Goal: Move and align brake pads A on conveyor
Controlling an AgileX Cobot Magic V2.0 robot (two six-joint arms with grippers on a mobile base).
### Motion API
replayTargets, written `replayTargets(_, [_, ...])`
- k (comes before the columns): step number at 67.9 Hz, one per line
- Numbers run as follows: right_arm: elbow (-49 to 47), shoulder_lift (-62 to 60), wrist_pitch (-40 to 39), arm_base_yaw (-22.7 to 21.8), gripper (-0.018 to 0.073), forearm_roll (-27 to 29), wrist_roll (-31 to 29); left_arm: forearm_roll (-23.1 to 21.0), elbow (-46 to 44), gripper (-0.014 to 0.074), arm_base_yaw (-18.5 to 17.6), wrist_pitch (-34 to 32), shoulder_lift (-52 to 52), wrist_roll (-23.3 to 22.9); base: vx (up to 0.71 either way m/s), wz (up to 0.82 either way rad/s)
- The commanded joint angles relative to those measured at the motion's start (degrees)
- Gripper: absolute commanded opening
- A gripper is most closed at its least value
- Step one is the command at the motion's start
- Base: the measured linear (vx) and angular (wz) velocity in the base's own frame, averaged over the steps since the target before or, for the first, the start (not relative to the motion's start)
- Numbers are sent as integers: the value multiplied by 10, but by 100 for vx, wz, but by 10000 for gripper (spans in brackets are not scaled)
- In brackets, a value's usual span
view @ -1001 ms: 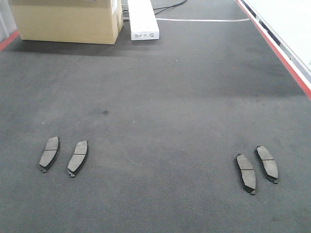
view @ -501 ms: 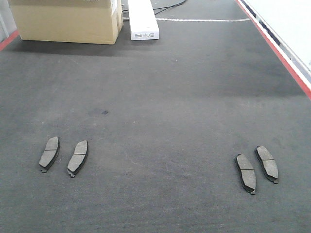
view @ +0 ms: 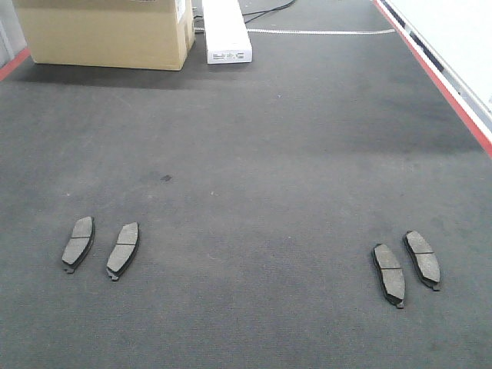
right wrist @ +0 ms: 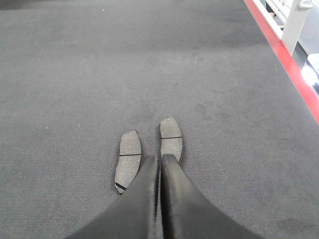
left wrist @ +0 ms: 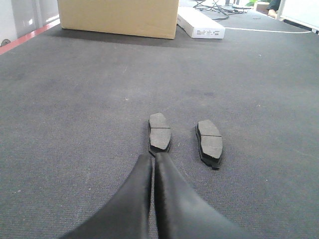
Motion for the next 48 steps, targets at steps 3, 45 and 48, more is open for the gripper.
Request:
replayTargets(3, [-16, 1, -38, -3, -11, 2, -2, -2, 9, -6, -2, -38, -8, -4, 0, 0])
replayTargets(45, [-16, -42, -49, -3, -11, -39, 0, -2, 9, -6, -2, -38, -8, -4, 0, 0])
replayTargets(48, [-14, -56, -53, -3, -11, -41, 0, -2, 9, -6, -2, -38, -8, -4, 0, 0])
